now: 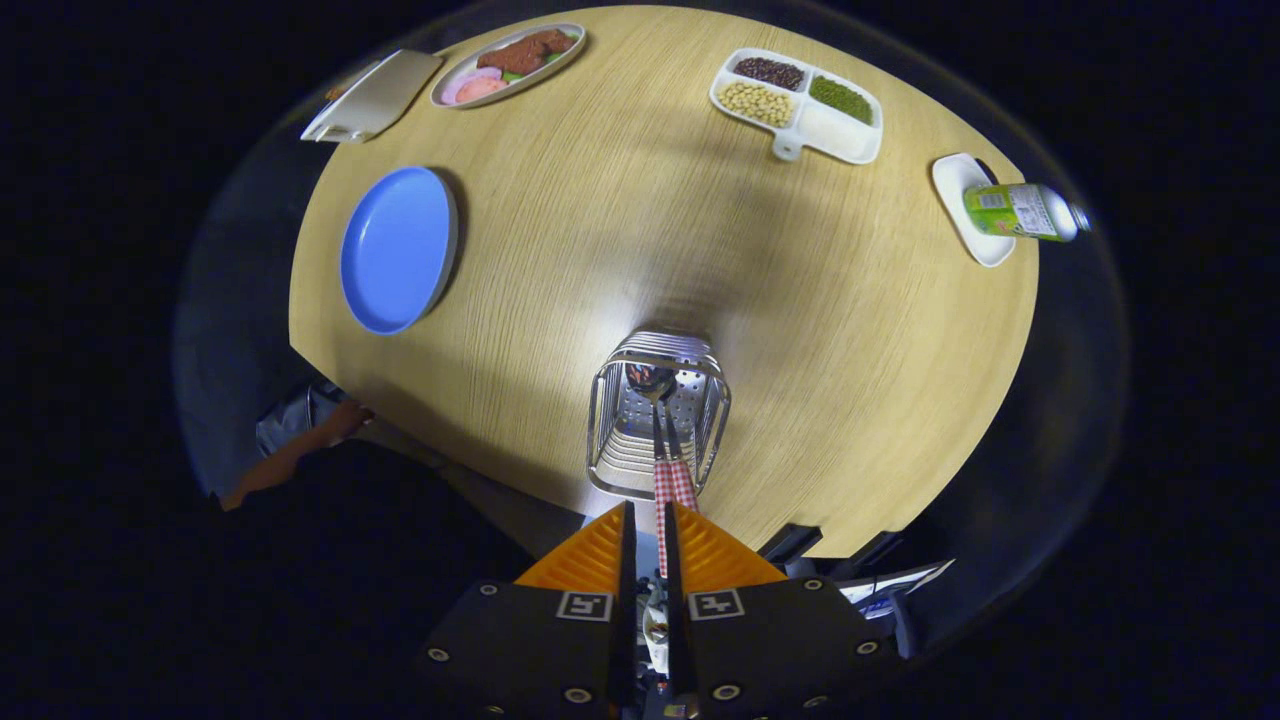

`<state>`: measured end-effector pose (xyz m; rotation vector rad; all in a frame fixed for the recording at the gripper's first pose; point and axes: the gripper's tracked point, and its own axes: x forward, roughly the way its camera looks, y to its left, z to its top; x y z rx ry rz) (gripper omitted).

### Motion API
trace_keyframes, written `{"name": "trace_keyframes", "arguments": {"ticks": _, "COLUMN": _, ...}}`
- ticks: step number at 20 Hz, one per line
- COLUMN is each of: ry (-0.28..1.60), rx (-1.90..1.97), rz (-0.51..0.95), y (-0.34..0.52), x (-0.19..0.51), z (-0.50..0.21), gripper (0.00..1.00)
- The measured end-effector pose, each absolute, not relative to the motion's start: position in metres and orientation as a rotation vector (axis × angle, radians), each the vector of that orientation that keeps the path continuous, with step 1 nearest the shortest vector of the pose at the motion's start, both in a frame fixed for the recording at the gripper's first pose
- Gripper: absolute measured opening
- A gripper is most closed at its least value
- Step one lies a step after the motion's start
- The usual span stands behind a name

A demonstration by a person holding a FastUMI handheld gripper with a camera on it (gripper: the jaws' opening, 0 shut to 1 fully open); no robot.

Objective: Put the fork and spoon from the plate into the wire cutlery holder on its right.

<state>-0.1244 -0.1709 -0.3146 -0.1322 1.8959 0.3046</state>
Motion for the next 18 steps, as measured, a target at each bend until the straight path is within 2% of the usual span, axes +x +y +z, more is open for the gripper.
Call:
{"name": "trace_keyframes", "arguments": {"ticks": 2, "ry": 1.808, "rx": -0.088, "rz": 0.283, "y": -0.168, "x": -0.119, "z": -0.306, "gripper": 0.15}}
{"name": "trace_keyframes", "arguments": {"ticks": 5, "ry": 1.595, "rx": -0.114, "rz": 0.217, "y": -0.175, "x": -0.093, "z": -0.297, "gripper": 0.26}}
{"name": "trace_keyframes", "arguments": {"ticks": 8, "ry": 1.394, "rx": -0.091, "rz": 0.189, "y": -0.168, "x": -0.074, "z": -0.284, "gripper": 0.29}}
{"name": "trace_keyframes", "arguments": {"ticks": 12, "ry": 1.082, "rx": -0.057, "rz": 0.156, "y": -0.163, "x": -0.041, "z": -0.246, "gripper": 0.46}}
{"name": "trace_keyframes", "arguments": {"ticks": 14, "ry": 0.913, "rx": -0.042, "rz": 0.138, "y": -0.160, "x": -0.026, "z": -0.218, "gripper": 0.48}}
{"name": "trace_keyframes", "arguments": {"ticks": 16, "ry": 0.783, "rx": -0.001, "rz": 0.125, "y": -0.155, "x": -0.021, "z": -0.195, "gripper": 0.55}}
{"name": "trace_keyframes", "arguments": {"ticks": 17, "ry": 0.717, "rx": 0.010, "rz": 0.108, "y": -0.155, "x": -0.019, "z": -0.183, "gripper": 0.64}}
{"name": "trace_keyframes", "arguments": {"ticks": 18, "ry": 0.629, "rx": 0.011, "rz": 0.080, "y": -0.158, "x": -0.012, "z": -0.171, "gripper": 0.67}}
